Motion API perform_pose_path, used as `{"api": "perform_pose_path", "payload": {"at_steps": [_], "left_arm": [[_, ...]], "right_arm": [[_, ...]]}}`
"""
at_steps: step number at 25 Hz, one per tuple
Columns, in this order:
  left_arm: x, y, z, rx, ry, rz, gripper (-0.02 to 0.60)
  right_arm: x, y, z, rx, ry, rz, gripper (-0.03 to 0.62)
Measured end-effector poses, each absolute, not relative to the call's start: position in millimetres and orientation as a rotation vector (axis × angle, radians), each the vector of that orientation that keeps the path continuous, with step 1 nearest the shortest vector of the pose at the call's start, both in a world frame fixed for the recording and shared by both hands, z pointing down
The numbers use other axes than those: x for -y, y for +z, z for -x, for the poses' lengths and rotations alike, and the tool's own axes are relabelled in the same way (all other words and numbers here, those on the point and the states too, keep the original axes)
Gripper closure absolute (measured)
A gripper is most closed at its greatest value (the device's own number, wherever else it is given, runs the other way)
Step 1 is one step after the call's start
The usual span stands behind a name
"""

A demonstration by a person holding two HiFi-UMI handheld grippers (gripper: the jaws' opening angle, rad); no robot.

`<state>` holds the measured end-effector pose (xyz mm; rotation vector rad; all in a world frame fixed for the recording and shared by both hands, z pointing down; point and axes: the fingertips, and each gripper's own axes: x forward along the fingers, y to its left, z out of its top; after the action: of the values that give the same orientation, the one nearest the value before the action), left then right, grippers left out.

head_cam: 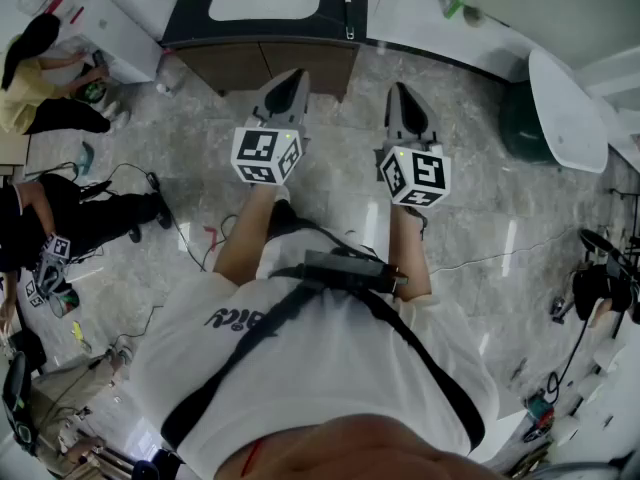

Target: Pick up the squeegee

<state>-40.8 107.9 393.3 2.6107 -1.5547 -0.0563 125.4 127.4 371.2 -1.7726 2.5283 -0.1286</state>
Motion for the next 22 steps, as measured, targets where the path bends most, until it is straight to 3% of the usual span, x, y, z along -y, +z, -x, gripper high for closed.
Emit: {"api": "perform_pose_path", "payload": {"at_steps": [10,22], "left_arm": [[-215,407,-55,1.614,-0.037,-2.488,0.569],[-260,384,-67,1.684,-0.036,-2.501,0.569]], "right_arm": [[-215,393,-203,-2.609,-0.194,1.665,0.586],[-260,374,-200,-2.619,-0.160,1.565,0.586]]}}
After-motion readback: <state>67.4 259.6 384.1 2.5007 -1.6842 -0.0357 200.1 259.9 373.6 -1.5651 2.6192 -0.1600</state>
